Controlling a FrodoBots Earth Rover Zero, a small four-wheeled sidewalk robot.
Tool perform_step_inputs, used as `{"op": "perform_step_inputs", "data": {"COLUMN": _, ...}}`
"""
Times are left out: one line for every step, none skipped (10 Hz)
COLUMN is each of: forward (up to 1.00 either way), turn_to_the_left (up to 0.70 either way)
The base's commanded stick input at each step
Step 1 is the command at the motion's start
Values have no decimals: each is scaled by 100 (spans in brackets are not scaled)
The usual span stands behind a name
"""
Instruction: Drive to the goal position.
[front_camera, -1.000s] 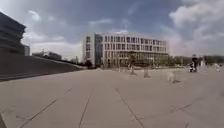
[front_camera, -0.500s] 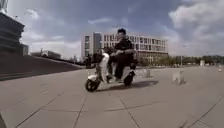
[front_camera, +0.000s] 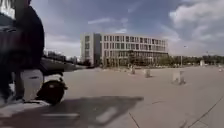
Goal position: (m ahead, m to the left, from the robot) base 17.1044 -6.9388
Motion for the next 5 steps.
{"op": "perform_step_inputs", "data": {"forward": 70, "turn_to_the_left": 0}}
{"op": "perform_step_inputs", "data": {"forward": 70, "turn_to_the_left": 0}}
{"op": "perform_step_inputs", "data": {"forward": 70, "turn_to_the_left": 0}}
{"op": "perform_step_inputs", "data": {"forward": 70, "turn_to_the_left": 0}}
{"op": "perform_step_inputs", "data": {"forward": 70, "turn_to_the_left": 0}}
